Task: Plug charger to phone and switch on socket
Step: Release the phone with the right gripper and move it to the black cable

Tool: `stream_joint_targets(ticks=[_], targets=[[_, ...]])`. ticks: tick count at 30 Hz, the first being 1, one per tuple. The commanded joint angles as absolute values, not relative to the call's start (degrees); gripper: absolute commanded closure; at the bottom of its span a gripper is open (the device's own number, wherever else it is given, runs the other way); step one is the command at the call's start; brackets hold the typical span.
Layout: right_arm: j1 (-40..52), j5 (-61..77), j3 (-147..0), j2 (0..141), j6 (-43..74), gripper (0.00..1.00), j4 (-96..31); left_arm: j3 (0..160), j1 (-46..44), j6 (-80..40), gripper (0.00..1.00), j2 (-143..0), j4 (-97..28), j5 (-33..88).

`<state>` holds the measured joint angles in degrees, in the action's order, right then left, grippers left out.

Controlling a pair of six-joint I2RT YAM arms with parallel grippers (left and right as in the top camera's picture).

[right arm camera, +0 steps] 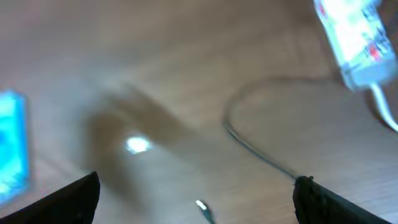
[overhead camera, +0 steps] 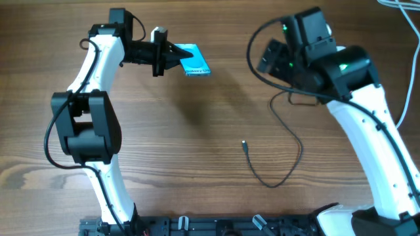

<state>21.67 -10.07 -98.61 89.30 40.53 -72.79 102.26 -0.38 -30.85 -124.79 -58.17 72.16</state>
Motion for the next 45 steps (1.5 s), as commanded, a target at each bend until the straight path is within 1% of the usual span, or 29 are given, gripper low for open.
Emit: stream_joint_targets(ticks=[1, 4, 8, 10, 11, 12, 13, 16, 19, 24, 27, 29, 30, 31, 33, 38, 45], targets=[[21.5, -5.9, -95.4, 91.8, 34.6, 0.0, -77.4, 102.4, -0.1, -30.5, 0.96, -122.6, -54.5, 67.3], [21.9, 2.9, -88.9, 92.4, 26.7, 0.01, -77.2, 102.4, -0.1, -30.3, 0.96, -122.6, -51.9, 65.2], [22.0, 7.9, -78.5, 92.4, 24.7, 0.01, -73.3, 102.4, -0.1, -30.3, 0.96, -122.6, -50.7, 62.0], [22.1, 12.5, -73.8, 92.4, 22.4, 0.09, -70.3, 102.4, -0.1, -30.3, 0.96, -122.6, -50.7, 61.8], [22.4, 14.1, -71.8, 92.4, 22.5, 0.12, -68.9, 102.4, -0.1, -30.3, 0.96, -122.6, -50.7, 61.8], [22.8, 14.6, -70.3, 92.4, 22.5, 0.18, -67.9, 102.4, -0.1, -30.3, 0.96, -122.6, -50.6, 61.8], [23.6, 14.7, -68.7, 92.4, 22.5, 0.22, -66.6, 102.4, -0.1, -30.3, 0.96, -122.6, -50.3, 61.8], [26.2, 14.7, -64.9, 92.4, 22.7, 0.24, -63.6, 102.4, -0.1, -30.3, 0.96, -122.6, -50.3, 61.8], [29.1, 13.6, -61.3, 92.4, 24.7, 0.34, -58.3, 102.4, -0.1, -30.3, 0.96, -122.6, -50.3, 61.8], [34.4, 1.7, -57.1, 92.4, 33.2, 0.34, -52.5, 102.4, -0.1, -30.3, 0.96, -122.6, -50.3, 61.8], [34.7, 2.0, -55.1, 92.4, 32.9, 0.35, -49.4, 102.4, -0.1, -30.3, 0.96, -122.6, -50.3, 61.8], [34.7, 2.8, -53.8, 92.4, 32.2, 0.46, -47.9, 102.4, -0.1, -30.3, 0.96, -122.6, -50.3, 61.8], [34.7, 4.3, -53.1, 92.4, 30.9, 0.51, -46.9, 102.4, -0.1, -30.3, 0.96, -122.6, -50.3, 61.8], [34.7, 5.5, -52.7, 92.4, 29.8, 0.53, -46.1, 102.4, -0.1, -30.3, 0.96, -122.6, -50.3, 61.8], [34.7, 6.5, -51.8, 92.4, 29.6, 0.53, -44.6, 102.4, -0.1, -30.3, 0.96, -122.6, -50.3, 61.8], [34.7, 6.5, -50.3, 92.5, 29.5, 0.62, -43.0, 102.4, -0.1, -30.3, 0.96, -122.6, -50.3, 61.9], [35.1, 6.3, -50.0, 96.4, 29.4, 0.64, -40.3, 102.4, -0.3, -30.3, 0.96, -122.6, -50.3, 61.9]])
